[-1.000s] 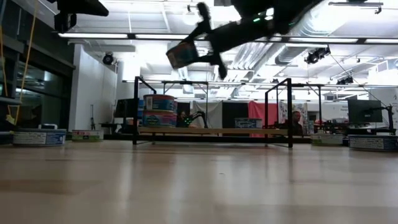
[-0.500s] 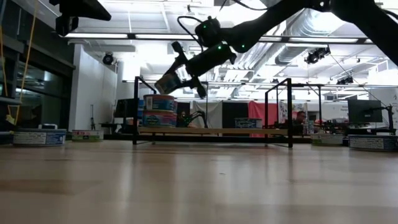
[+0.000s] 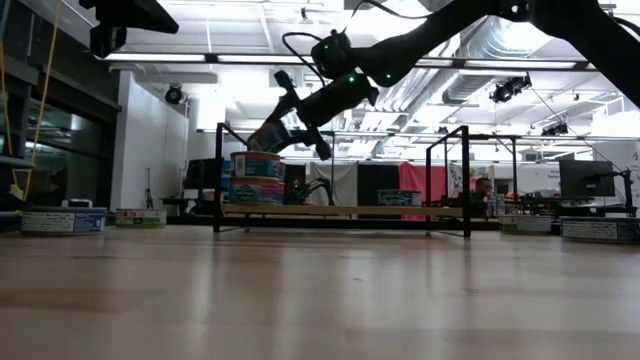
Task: Stack canned seafood by type on shelf
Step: Stack the blue pink tuna can on top of the other blue pink tuna cans on the shelf
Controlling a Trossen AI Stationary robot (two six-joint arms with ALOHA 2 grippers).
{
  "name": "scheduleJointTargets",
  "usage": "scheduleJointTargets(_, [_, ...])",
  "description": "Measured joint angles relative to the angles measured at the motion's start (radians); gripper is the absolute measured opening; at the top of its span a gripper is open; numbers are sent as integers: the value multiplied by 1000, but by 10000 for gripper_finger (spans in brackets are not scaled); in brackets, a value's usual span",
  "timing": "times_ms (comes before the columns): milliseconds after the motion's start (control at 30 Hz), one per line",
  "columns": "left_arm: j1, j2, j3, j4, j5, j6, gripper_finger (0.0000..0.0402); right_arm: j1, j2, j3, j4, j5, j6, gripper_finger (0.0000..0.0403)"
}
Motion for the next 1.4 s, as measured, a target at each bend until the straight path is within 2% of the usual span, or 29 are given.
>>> scheduleJointTargets(167, [0, 0, 0, 0, 0, 0, 0, 1, 0, 0, -12, 1, -2, 237])
scheduleJointTargets(267, [0, 0, 0, 0, 0, 0, 0, 1, -1, 0, 4, 3, 1, 251])
scheduleJointTargets(400, [0, 0, 0, 0, 0, -3, 0, 1, -1, 0, 35, 4, 6, 255])
scheduleJointTargets(667, [0, 0, 0, 0, 0, 1, 0, 24, -2, 0, -53, -17, 23, 258])
scheduleJointTargets(1133, [0, 0, 0, -1, 0, 3, 0, 44, -2, -1, -1, -78, 67, 259])
scheduleJointTargets(1300, [0, 0, 0, -1, 0, 3, 0, 42, -2, -1, -5, -137, 40, 259])
scheduleJointTargets(1400, [0, 0, 0, -1, 0, 3, 0, 27, -6, 0, -28, -257, -52, 259])
